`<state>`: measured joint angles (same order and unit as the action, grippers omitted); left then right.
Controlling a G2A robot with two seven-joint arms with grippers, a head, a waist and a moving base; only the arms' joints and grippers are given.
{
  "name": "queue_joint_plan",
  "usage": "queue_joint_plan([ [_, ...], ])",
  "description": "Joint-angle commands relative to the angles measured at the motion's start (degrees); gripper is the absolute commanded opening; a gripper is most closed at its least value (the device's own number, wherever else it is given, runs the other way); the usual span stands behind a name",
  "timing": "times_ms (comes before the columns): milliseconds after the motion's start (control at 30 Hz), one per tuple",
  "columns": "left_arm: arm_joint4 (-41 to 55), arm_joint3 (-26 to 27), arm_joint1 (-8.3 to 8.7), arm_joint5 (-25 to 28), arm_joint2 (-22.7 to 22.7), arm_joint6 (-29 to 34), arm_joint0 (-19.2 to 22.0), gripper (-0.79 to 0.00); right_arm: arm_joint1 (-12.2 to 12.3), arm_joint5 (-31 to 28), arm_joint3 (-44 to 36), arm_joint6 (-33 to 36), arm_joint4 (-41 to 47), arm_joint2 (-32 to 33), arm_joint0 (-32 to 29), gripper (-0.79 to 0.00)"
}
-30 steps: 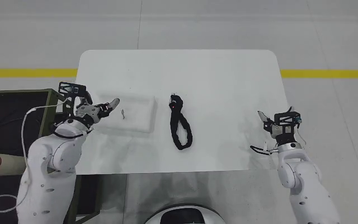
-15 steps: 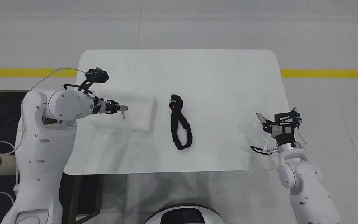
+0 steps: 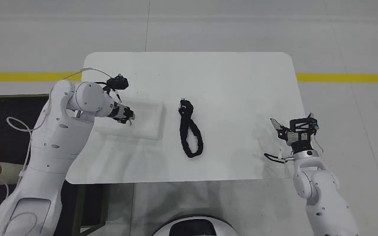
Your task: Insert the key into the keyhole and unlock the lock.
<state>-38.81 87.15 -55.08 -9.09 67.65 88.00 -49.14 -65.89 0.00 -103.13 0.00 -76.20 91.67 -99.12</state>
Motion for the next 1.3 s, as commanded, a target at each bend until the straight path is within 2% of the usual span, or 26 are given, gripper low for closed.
queue_joint_plan([
  [0, 0.17, -0.40, 0.44, -0.69, -1.16, 0.00, 0.62, -0.653, 0.00, 0.00, 0.00, 0.00, 0.00, 0.00, 0.00, 0.000],
  [67, 0.48, -0.84, 0.87, -1.27, -2.25, 0.00, 1.15, -0.656, 0.00, 0.00, 0.00, 0.00, 0.00, 0.00, 0.00, 0.000],
  [100, 0.59, -1.03, 1.09, -1.55, -2.75, 0.00, 1.44, -0.730, 0.00, 0.00, 0.00, 0.00, 0.00, 0.00, 0.00, 0.000],
  [167, 0.69, -1.17, 1.52, -2.04, -3.52, 0.00, 2.01, -0.785, 0.00, 0.00, 0.00, 0.00, 0.00, 0.00, 0.00, 0.000],
  [300, 0.40, -0.17, 2.51, -2.50, -4.58, 0.00, 2.42, -0.785, 0.00, 0.00, 0.00, 0.00, 0.00, 0.00, 0.00, 0.000],
  [433, 2.21, 4.03, 3.93, -3.06, -3.43, 0.00, 0.98, -0.785, 0.00, 0.00, 0.00, 0.00, 0.00, 0.00, 0.00, 0.000],
  [533, 2.64, 6.57, 5.60, -2.40, -3.11, 0.00, 0.54, -0.785, 0.00, 0.00, 0.00, 0.00, 0.00, 0.00, 0.00, 0.000],
  [667, 4.48, 10.66, 7.54, -4.22, 0.09, 0.00, 0.15, -0.785, 0.00, 0.00, 0.00, 0.00, 0.00, 0.00, 0.00, 0.000],
  [733, 8.97, 12.29, 8.29, -4.52, 4.51, -0.05, -0.35, -0.785, 0.00, 0.00, 0.00, 0.00, 0.00, 0.00, 0.00, 0.000],
  [800, 17.15, 12.51, 8.59, -2.49, 10.01, -3.17, -2.41, -0.785, 0.00, 0.00, 0.00, 0.00, 0.00, 0.00, 0.00, 0.000],
  [867, 29.48, 9.85, 8.61, 3.01, 15.70, -7.30, -5.65, -0.785, 0.00, 0.00, 0.00, 0.00, 0.00, 0.00, 0.00, 0.000],
  [933, 41.34, 4.71, 8.55, 10.38, 20.45, -9.75, -8.78, -0.785, 0.00, 0.00, 0.00, 0.00, 0.00, 0.00, 0.00, 0.000],
  [1000, 51.12, -1.15, 8.35, 16.68, 22.94, -10.16, -11.07, -0.785, 0.00, 0.00, 0.00, 0.00, 0.00, 0.00, 0.00, 0.000],
  [1133, 64.51, -11.69, 7.56, 24.46, 22.09, -7.74, -10.85, -0.785, 0.00, 0.00, 0.00, 0.00, 0.00, 0.00, 0.00, 0.000],
  [1267, 70.04, -19.43, 6.91, 29.33, 19.61, -3.95, -8.11, -0.785, 0.00, 0.00, 0.00, 0.00, 0.00, 0.00, 0.00, 0.000],
])
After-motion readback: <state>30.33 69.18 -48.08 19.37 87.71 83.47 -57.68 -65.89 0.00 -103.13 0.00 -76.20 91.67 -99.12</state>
